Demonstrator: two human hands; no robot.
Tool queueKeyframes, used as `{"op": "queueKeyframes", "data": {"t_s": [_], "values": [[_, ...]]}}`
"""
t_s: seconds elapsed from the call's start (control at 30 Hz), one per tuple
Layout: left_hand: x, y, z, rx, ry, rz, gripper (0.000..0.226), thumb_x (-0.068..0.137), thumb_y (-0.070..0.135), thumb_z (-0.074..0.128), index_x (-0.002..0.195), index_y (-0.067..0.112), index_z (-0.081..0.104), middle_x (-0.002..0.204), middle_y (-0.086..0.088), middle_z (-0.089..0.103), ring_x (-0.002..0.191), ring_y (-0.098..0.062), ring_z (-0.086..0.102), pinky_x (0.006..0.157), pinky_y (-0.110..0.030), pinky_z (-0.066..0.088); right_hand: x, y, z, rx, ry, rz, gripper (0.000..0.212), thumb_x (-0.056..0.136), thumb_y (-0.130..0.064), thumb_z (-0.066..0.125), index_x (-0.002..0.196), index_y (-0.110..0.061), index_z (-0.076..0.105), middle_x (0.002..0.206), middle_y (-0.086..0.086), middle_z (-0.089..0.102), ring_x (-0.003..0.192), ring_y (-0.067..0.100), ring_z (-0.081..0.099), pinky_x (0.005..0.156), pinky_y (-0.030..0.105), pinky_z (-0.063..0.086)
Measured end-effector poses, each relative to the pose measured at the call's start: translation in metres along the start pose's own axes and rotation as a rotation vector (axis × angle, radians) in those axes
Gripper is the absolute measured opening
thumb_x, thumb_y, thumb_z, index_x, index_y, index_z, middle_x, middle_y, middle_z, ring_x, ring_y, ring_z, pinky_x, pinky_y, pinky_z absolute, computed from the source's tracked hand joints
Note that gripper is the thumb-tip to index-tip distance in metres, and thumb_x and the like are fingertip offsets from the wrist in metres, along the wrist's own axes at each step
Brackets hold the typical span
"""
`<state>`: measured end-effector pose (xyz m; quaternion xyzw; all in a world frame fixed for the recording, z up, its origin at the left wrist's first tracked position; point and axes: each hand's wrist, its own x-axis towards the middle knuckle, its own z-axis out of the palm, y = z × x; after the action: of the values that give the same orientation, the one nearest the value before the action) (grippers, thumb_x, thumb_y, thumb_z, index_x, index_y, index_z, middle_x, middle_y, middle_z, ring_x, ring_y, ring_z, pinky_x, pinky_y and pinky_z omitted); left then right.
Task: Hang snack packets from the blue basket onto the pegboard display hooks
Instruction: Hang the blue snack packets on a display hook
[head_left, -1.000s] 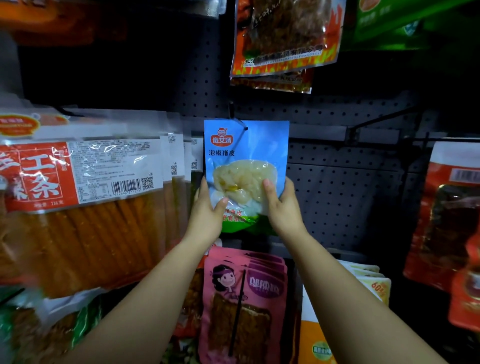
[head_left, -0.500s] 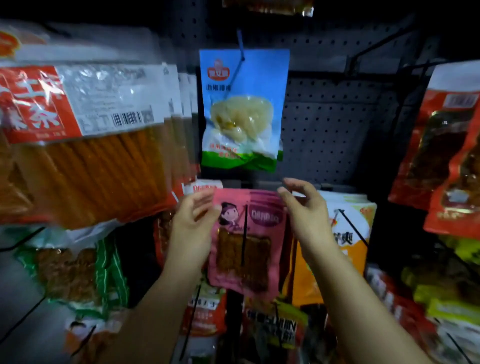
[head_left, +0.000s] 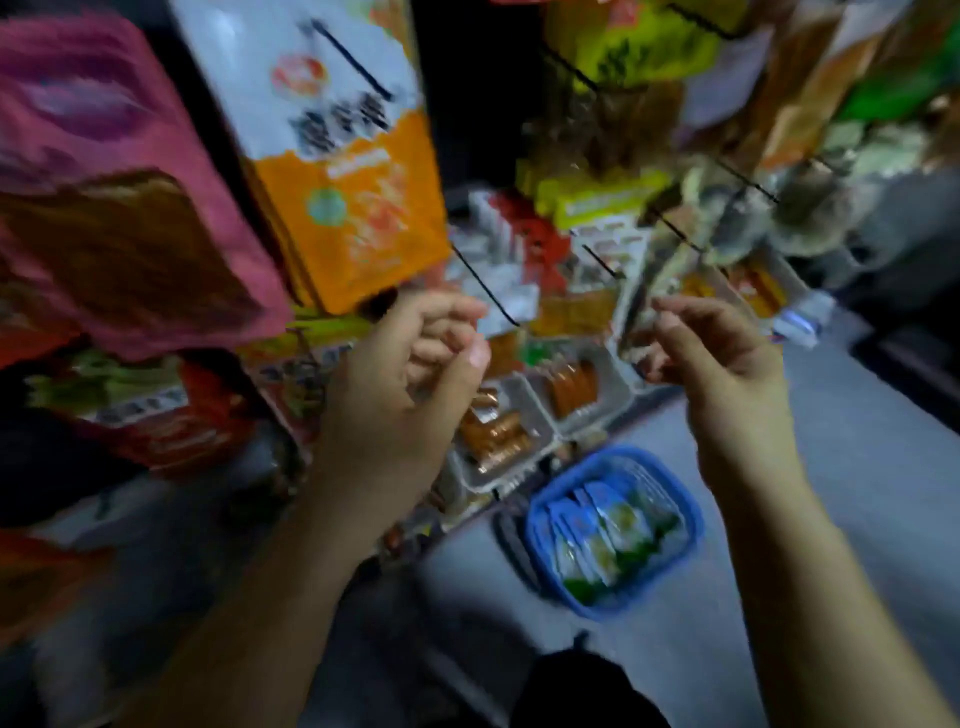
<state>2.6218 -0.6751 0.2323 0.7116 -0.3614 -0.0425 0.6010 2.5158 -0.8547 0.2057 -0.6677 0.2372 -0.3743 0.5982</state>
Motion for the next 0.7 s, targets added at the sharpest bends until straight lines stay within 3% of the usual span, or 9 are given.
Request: {"op": "queueKeyframes", "data": {"t_s": [0.13,0.27,0.37,0.43,0.5,0.6,0.7], "values": [[-0.021,-0.052,0.094,-0.059,-0.202,-0.235,0.024,0.087,0.011,0.06,0.092,0.034,0.057,0.079,0.012,0.059,0.069,0.003,0.055,0.064,-0.007,0.041,-0.015,0.067,-0.067,-0.063,0.087,0.187,0.023,0.093,0.0,0.053,0.085,-0.021,0.061,0.062,-0.008,0.065,0.051,-0.003,0.054,0.056,0.012,0.046],[-0.05,-0.126,0.181,-0.093,-0.308,-0.485,0.021,0.089,-0.001,0.056,0.098,0.017,0.057,0.081,0.007,0.06,0.067,0.01,0.056,0.069,-0.008,0.041,-0.023,0.149,-0.134,-0.217,0.049,0.451,0.02,0.093,0.003,0.052,0.087,-0.016,0.06,0.07,0.003,0.061,0.05,-0.006,0.056,0.052,0.008,0.043],[-0.077,-0.192,0.246,-0.102,-0.265,-0.705,0.019,0.088,-0.008,0.054,0.103,0.003,0.058,0.08,-0.003,0.057,0.058,0.01,0.054,0.066,-0.009,0.041,-0.027,0.225,-0.186,-0.344,-0.045,0.701,0.018,0.092,0.001,0.054,0.085,-0.014,0.059,0.07,0.004,0.06,0.051,-0.001,0.056,0.052,0.012,0.042],[-0.096,-0.243,0.289,-0.086,-0.232,-0.821,0.021,0.087,-0.01,0.054,0.106,-0.004,0.059,0.085,-0.006,0.058,0.063,0.005,0.054,0.069,-0.013,0.043,-0.028,0.281,-0.217,-0.452,-0.119,0.819,0.022,0.091,-0.004,0.058,0.077,-0.022,0.057,0.074,0.009,0.062,0.055,0.01,0.055,0.054,0.018,0.041],[-0.116,-0.294,0.331,-0.073,-0.193,-0.916,0.022,0.087,-0.01,0.054,0.106,-0.002,0.06,0.088,-0.007,0.06,0.069,0.0,0.055,0.071,-0.014,0.044,-0.026,0.34,-0.241,-0.543,-0.196,0.917,0.014,0.09,-0.01,0.06,0.082,-0.021,0.059,0.082,0.014,0.065,0.063,0.018,0.058,0.063,0.026,0.048],[-0.145,-0.381,0.39,-0.04,-0.157,-1.012,0.019,0.088,-0.005,0.056,0.1,0.008,0.06,0.081,0.001,0.06,0.064,0.002,0.058,0.059,-0.006,0.046,-0.018,0.44,-0.264,-0.668,-0.303,0.987,0.01,0.09,-0.017,0.06,0.098,-0.016,0.065,0.099,0.017,0.07,0.088,0.029,0.063,0.087,0.04,0.05],[-0.167,-0.471,0.443,-0.018,-0.158,-1.054,0.016,0.088,-0.005,0.055,0.097,0.008,0.059,0.084,0.0,0.059,0.07,-0.008,0.055,0.053,-0.005,0.045,-0.008,0.542,-0.275,-0.768,-0.389,0.94,0.015,0.091,-0.016,0.059,0.1,-0.008,0.067,0.1,0.017,0.07,0.094,0.032,0.065,0.078,0.032,0.046]]}}
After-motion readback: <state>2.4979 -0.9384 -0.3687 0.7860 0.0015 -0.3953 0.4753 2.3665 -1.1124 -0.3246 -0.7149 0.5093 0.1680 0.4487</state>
